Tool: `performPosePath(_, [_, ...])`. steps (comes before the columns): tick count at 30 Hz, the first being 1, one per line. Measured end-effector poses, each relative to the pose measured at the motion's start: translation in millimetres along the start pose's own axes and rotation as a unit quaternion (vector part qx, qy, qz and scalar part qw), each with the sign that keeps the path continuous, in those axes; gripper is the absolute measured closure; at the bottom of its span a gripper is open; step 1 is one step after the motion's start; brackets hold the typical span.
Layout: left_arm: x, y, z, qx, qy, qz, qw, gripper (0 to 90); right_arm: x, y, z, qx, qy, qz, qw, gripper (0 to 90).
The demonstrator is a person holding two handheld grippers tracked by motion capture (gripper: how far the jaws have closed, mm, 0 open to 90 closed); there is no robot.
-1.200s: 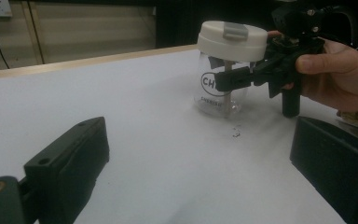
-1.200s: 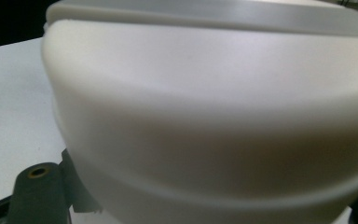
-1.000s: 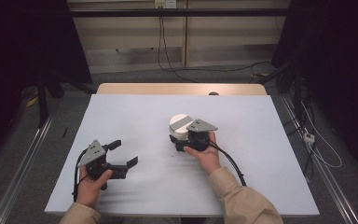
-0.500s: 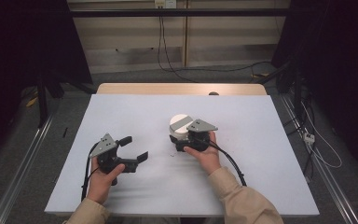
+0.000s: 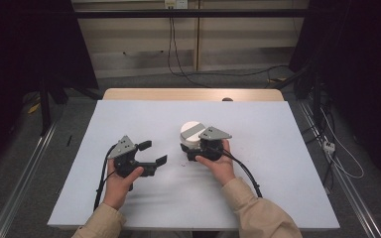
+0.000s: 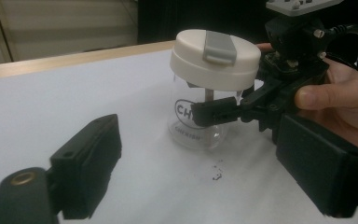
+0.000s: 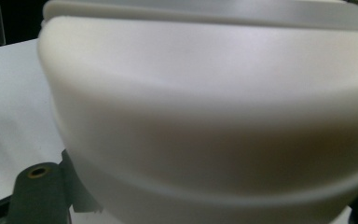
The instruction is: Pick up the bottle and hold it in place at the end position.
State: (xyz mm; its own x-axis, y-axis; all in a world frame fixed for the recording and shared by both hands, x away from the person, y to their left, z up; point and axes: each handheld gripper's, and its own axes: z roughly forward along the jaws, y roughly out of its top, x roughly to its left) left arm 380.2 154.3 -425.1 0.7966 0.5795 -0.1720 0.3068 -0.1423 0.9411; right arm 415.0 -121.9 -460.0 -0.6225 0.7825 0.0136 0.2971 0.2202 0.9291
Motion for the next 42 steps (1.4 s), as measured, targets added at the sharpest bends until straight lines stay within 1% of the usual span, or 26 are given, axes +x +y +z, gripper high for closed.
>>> performPosePath(2, [0.0,2.5,2.5,0.0,-0.001,0.002,1.0,16.7,0.1,0.1,0.0,0.001,0.0,0.0,1.0,18.5])
performPosePath(4, [-0.5,5.0,5.5,0.0,-0.004,0.0,1.0,20.8,0.0,0.1,0.0,0.001,0.0,0.0,1.0,18.5])
performPosePath(7, [-1.3,7.2,10.0,-0.002,-0.009,-0.005,0.9999,24.2,0.2,0.1,-0.1,0.002,0.0,0.001,1.0,18.5])
performPosePath(9, [-1.5,8.7,12.6,0.001,-0.006,-0.003,1.0,28.0,0.2,0.1,-0.1,0.002,0.0,0.001,1.0,18.5])
performPosePath(10, [-1.4,9.4,13.8,0.002,-0.007,-0.003,1.0,28.8,0.1,0.0,-0.1,0.002,0.0,0.001,1.0,18.5])
performPosePath(13, [-0.7,10.7,16.3,0.001,-0.009,-0.009,0.9999,32.0,0.2,0.0,-0.1,0.002,0.0,0.001,1.0,18.5])
performPosePath(17, [0.2,12.8,18.2,0.01,-0.005,-0.015,0.9998,35.4,0.2,-0.1,0.0,0.002,0.0,0.002,1.0,18.5])
performPosePath(21, [-0.2,15.9,20.2,0.009,-0.004,-0.012,0.9999,40.7,0.3,-0.3,0.0,0.003,0.0,0.002,1.0,18.5])
performPosePath(23, [0.0,17.1,21.7,0.011,-0.004,-0.014,0.9998,41.8,0.3,-0.3,0.1,0.003,0.0,0.002,1.0,18.5])
performPosePath(26, [0.7,17.9,24.2,0.013,-0.002,-0.016,0.9998,46.3,0.3,-0.3,0.1,0.003,0.0,0.002,1.0,18.5])
performPosePath(28, [1.0,18.8,25.2,0.015,-0.003,-0.016,0.9998,48.1,0.4,-0.4,0.2,0.003,-0.001,0.002,1.0,18.5])
performPosePath(32, [0.5,20.9,26.4,0.019,-0.006,-0.013,0.9997,54.7,0.2,-0.6,0.3,0.003,0.0,0.001,1.0,18.5])
performPosePath(36, [0.8,22.4,27.9,0.024,0.002,-0.011,0.9996,56.6,0.3,-0.8,0.3,0.003,-0.001,0.001,1.0,18.5])
performPosePath(38, [1.5,23.3,28.9,0.025,0.0,-0.011,0.9996,57.3,0.3,-0.9,0.4,0.003,-0.001,0.001,1.0,18.5])
performPosePath(42, [2.0,25.3,30.5,0.027,-0.003,-0.01,0.9996,62.2,0.3,-1.0,0.4,0.004,-0.001,0.0,1.0,18.5])
